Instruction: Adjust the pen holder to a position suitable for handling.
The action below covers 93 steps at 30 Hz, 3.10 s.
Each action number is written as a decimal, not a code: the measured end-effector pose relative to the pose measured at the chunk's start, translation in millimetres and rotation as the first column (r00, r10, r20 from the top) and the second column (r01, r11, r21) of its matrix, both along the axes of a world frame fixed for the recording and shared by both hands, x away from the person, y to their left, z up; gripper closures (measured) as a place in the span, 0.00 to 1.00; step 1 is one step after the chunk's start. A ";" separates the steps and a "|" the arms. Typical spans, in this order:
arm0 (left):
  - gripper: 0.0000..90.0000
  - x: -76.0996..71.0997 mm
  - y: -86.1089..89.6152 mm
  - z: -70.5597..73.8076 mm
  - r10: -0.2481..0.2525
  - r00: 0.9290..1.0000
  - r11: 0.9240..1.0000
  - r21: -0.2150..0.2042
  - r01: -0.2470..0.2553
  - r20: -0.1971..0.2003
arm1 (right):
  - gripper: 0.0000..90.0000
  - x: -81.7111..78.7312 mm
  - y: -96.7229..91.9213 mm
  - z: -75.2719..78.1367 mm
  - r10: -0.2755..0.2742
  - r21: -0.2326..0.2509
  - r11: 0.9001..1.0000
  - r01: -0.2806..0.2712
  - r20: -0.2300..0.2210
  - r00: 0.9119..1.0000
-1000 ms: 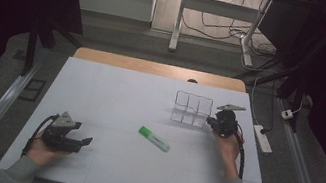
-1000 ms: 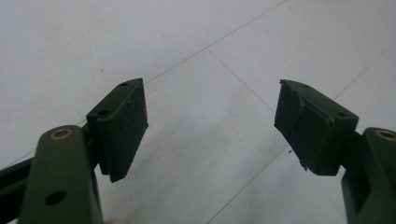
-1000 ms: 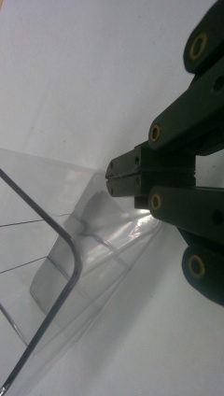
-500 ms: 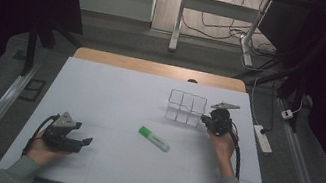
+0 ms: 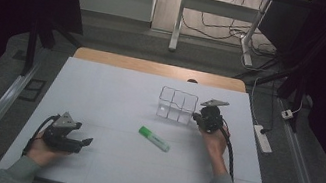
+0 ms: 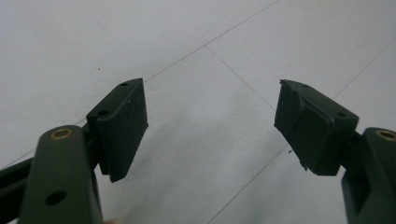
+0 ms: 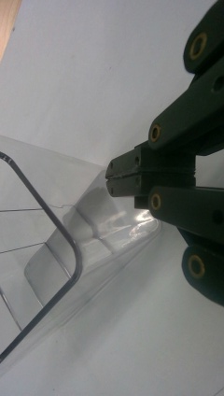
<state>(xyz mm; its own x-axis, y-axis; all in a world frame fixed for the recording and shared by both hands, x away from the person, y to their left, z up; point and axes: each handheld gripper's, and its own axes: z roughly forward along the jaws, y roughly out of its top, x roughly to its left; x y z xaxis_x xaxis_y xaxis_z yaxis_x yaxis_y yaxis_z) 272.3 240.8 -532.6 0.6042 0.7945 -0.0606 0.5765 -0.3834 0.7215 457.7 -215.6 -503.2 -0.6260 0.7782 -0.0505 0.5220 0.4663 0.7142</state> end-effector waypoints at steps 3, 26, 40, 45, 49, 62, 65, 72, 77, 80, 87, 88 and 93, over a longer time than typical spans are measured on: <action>0.28 0.7 -0.4 -0.5 -0.001 1.000 1.000 0.004 0.001 -0.001 | 0.99 1.4 8.8 -0.3 0.013 -0.001 1.000 -0.013 -0.003 1.000; 0.28 0.0 -1.0 -0.4 -0.008 1.000 1.000 0.009 0.008 0.001 | 0.99 13.1 46.2 -3.5 0.048 0.008 0.999 -0.048 0.004 0.999; 0.28 -0.4 -1.6 -0.6 -0.011 1.000 1.000 0.011 0.010 0.002 | 0.99 16.6 49.6 -4.0 0.050 0.011 0.999 -0.050 0.005 0.999; 0.28 0.0 -1.5 -0.8 -0.009 1.000 1.000 0.014 0.009 0.000 | 0.99 21.1 51.2 -5.4 0.048 0.042 0.998 -0.047 -0.002 0.999; 0.28 -0.3 -1.6 -0.6 -0.010 1.000 1.000 0.013 0.010 0.001 | 0.99 21.5 51.8 -4.5 0.058 0.037 0.998 -0.058 0.000 0.998; 0.28 -0.8 -0.2 0.1 -0.009 1.000 1.000 0.009 0.008 0.008 | 0.99 7.8 42.9 8.1 0.070 0.039 0.997 -0.071 0.022 0.997; 0.28 -0.9 0.1 0.5 -0.005 1.000 1.000 0.006 0.005 0.010 | 0.99 0.0 37.2 12.5 0.083 0.039 0.996 -0.085 0.032 0.996; 0.28 -1.1 0.3 0.7 -0.001 1.000 1.000 0.007 0.001 0.011 | 0.94 -8.8 28.8 17.4 0.120 0.041 0.992 -0.121 0.034 0.992; 0.28 -0.9 0.2 0.5 0.001 1.000 1.000 0.008 -0.001 0.013 | 0.69 -16.4 26.1 26.2 0.154 0.085 0.984 -0.156 0.030 0.988; 0.28 -1.0 0.2 0.5 0.001 1.000 1.000 0.008 -0.001 0.013 | 0.64 -19.4 26.8 29.3 0.167 0.093 0.981 -0.170 0.033 0.985; 0.28 -0.9 0.6 0.5 0.001 1.000 1.000 0.009 -0.001 0.014 | 0.53 -31.7 34.2 40.6 0.228 0.082 0.969 -0.233 0.062 0.972; 0.28 -0.9 0.6 0.6 0.001 1.000 1.000 0.008 -0.001 0.015 | 0.53 -32.9 35.1 41.8 0.235 0.081 0.967 -0.240 0.062 0.970; 0.28 0.9 2.7 1.4 0.010 1.000 1.000 -0.001 -0.009 0.020 | 0.49 -38.4 41.9 45.1 0.270 0.094 0.957 -0.274 0.047 0.962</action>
<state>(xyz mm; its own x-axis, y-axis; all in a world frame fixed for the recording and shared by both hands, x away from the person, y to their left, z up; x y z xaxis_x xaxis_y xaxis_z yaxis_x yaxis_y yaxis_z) 273.2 243.5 -531.2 0.5978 0.8001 -0.0497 0.5657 -0.3771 0.7334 419.3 -173.8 -458.1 -0.8140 0.5809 -0.0066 0.3602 0.5136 0.7787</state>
